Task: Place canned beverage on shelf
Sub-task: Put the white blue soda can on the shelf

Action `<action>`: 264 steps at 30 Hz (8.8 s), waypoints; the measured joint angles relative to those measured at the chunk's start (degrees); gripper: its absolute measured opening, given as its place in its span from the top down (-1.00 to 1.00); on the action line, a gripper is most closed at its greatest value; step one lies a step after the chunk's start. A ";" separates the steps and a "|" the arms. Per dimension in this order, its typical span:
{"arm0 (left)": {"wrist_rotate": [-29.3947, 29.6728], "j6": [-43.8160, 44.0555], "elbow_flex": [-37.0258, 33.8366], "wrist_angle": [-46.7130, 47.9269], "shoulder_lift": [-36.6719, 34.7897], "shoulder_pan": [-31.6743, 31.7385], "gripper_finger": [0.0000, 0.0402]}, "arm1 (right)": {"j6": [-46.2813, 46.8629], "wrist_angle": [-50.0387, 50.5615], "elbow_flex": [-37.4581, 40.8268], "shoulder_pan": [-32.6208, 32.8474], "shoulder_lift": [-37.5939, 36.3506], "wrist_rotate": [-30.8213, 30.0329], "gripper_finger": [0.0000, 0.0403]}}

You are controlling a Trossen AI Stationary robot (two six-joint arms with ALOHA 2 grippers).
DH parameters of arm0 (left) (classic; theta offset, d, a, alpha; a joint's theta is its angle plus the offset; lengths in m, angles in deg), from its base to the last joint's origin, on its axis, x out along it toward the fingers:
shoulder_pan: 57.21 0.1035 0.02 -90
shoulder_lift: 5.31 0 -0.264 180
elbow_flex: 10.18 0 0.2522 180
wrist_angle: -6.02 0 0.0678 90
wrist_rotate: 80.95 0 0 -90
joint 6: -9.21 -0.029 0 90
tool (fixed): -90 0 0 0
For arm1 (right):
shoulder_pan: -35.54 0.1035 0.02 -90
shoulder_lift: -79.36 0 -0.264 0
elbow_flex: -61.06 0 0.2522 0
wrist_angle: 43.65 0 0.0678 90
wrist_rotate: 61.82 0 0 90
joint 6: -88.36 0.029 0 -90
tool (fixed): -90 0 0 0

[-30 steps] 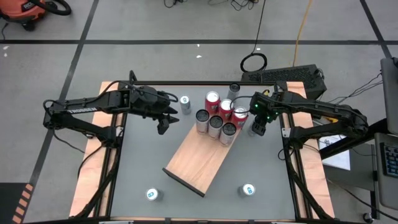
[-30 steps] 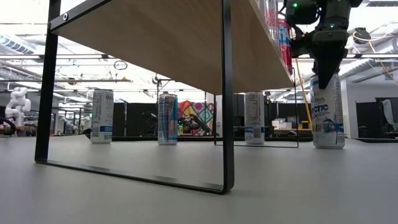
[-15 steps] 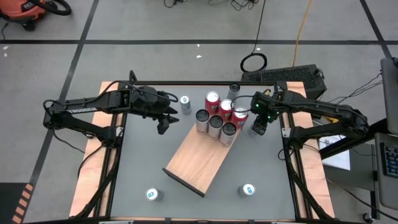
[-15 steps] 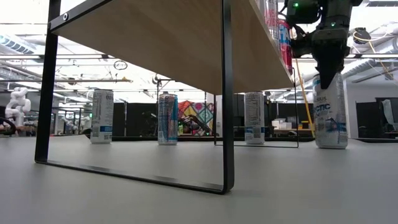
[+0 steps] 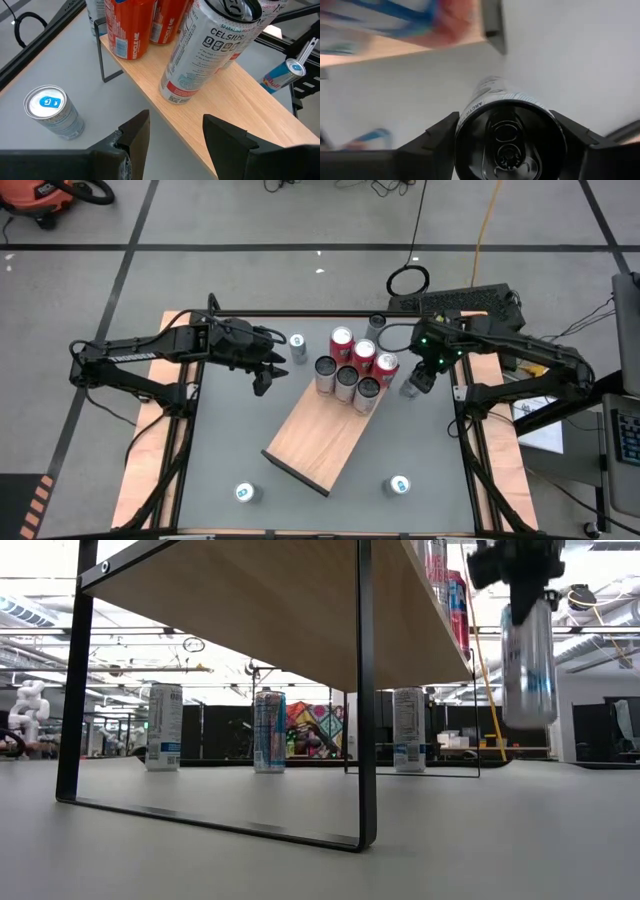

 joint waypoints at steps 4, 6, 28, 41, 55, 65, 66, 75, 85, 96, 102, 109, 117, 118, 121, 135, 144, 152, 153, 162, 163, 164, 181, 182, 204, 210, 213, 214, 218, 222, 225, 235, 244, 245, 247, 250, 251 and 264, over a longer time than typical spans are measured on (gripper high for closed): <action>0.00 0.17 0.00 -0.02 0.00 0.00 0.08 | 2.72 2.03 -5.13 1.68 -0.02 4.08 -0.08; 0.00 1.24 0.00 -0.05 0.00 0.00 0.08 | 4.40 2.08 -7.81 2.63 -0.02 6.05 -0.08; -0.89 7.52 0.85 -23.29 0.02 -2.83 -0.09 | 16.99 1.54 -29.74 13.28 -0.05 14.19 -0.08; 11.64 5.51 9.23 -28.76 2.65 -7.55 -0.46 | 11.18 -8.54 -38.80 13.41 0.06 13.76 -0.08; 12.79 -1.93 24.01 -28.89 15.03 -12.94 -0.46 | 0.41 -16.50 -38.85 13.41 2.88 9.68 -0.08; 16.09 1.18 25.20 -28.57 17.00 -15.41 -0.46 | -9.03 -21.66 -38.85 13.41 4.89 8.02 -0.08; 17.27 0.69 25.20 -28.57 17.03 -15.74 -0.46 | -9.57 -21.71 -38.85 13.41 5.08 8.04 -0.08; 20.88 -2.25 25.20 -28.15 17.11 -17.63 -0.46 | -13.27 -25.75 -38.85 13.41 7.25 8.06 -0.08; 23.03 -3.03 25.20 -23.04 17.11 -18.05 -0.46 | -13.48 -28.22 -38.84 13.41 9.02 8.08 -0.08; 22.32 -3.04 25.20 -21.20 17.11 -18.03 -0.46 | -13.48 -32.30 -38.83 13.41 9.73 8.17 -0.08; 22.16 -3.04 25.20 -21.44 17.09 -18.03 -0.46 | -13.67 -34.02 -38.83 13.41 10.87 8.29 -0.08; 19.53 -3.04 25.18 -20.70 17.09 -18.01 -0.42 | -14.37 -34.89 -38.83 13.41 11.87 9.00 -0.08; 19.15 -3.13 25.18 -19.50 17.07 -18.01 -0.26 | -14.48 -35.78 -38.83 13.41 12.28 8.91 -0.08; 19.15 -3.14 25.18 -19.52 17.07 -18.01 -0.26 | -14.48 -35.80 -38.83 13.41 12.28 8.85 -0.08; 19.19 -3.15 25.18 -19.53 17.07 -18.01 -0.25 | -14.50 -35.81 -38.83 13.41 12.28 8.73 -0.08; 19.19 -5.26 25.16 -19.91 17.07 -18.01 -0.23 | -9.11 -36.23 -38.83 13.41 12.34 7.64 -0.36; 20.39 -11.33 25.14 -20.58 17.07 -18.01 -0.23 | -1.68 -35.89 -38.83 13.41 12.37 7.69 -0.46; 25.64 -20.46 26.12 -21.45 17.09 -18.43 -0.23 | 6.56 -36.69 -38.83 13.39 12.47 7.65 -0.46; 26.25 -21.25 26.14 -21.46 17.09 -18.43 -0.23 | 6.65 -37.20 -38.85 13.39 12.74 7.56 -0.46; 30.44 -24.65 26.16 -21.22 17.09 -18.38 -0.23 | 7.97 -38.60 -38.85 13.39 14.46 2.01 -0.42; 30.79 -24.74 26.16 -21.19 17.09 -18.38 -0.23 | 7.98 -38.69 -38.85 13.37 14.56 1.99 -0.39; 31.32 -25.28 26.16 -21.08 17.09 -18.41 -0.23 | 7.96 -38.60 -38.85 13.36 14.61 1.97 -0.35; 32.49 -18.55 26.47 -20.36 16.44 -18.64 -0.63 | 2.64 -38.93 -38.74 13.34 15.09 -1.41 -0.13; 31.46 -16.84 26.47 -20.10 16.04 -18.64 -0.67 | 2.24 -39.35 -38.72 13.33 15.15 -1.14 -0.11; 0.31 11.03 26.34 -19.28 9.25 -10.75 -0.76 | -7.68 -40.50 -38.74 13.43 15.03 14.25 -0.10; 0.07 10.53 26.32 -19.30 9.25 -10.75 -0.76 | -10.94 -40.43 -40.68 13.45 15.28 14.27 -0.10; 0.08 10.26 26.32 -19.30 9.25 -10.75 -0.76 | -15.47 -40.24 -43.51 13.45 16.19 14.24 -0.10; 0.22 10.03 26.32 -19.30 9.28 -10.75 -0.76 | -17.08 -39.89 -44.28 13.45 16.56 14.22 -0.09; 2.35 7.48 26.25 -19.32 9.60 -10.75 -0.76 | -21.76 -39.05 -45.98 13.45 18.18 13.99 -0.10; 2.99 5.50 26.25 -19.52 9.57 -10.75 -0.76 | -23.59 -38.75 -46.13 13.45 19.47 12.51 -0.10; 3.05 5.43 26.25 -19.50 9.57 -10.75 -0.76 | -23.57 -38.73 -46.13 13.45 20.40 12.51 -0.10; 4.70 2.57 26.25 -17.88 9.60 -10.78 -0.76 | -23.88 -38.76 -46.24 13.45 21.87 10.88 -0.11; 8.25 -4.99 26.27 -15.21 10.33 -10.88 -0.77 | -23.53 -38.97 -46.24 13.45 22.70 9.35 -0.11; 8.23 -5.17 26.24 -14.61 10.42 -10.88 -0.77 | -23.43 -38.78 -46.24 13.45 22.78 9.26 -0.11; 8.21 -5.52 26.18 -14.42 10.86 -10.91 -0.77 | -22.45 -38.87 -46.23 13.45 23.05 9.15 -0.11; 8.18 -6.49 26.25 -13.89 11.45 -11.11 -0.77 | -20.39 -39.16 -46.22 13.36 23.08 8.13 -0.11; 8.35 -6.59 26.25 -12.96 11.53 -11.21 -0.77 | -20.06 -39.01 -46.22 13.36 23.08 7.81 -0.11; 14.38 -8.12 26.23 -10.09 12.85 -11.30 -0.46 | -16.26 -39.04 -46.22 13.36 23.27 6.83 -0.11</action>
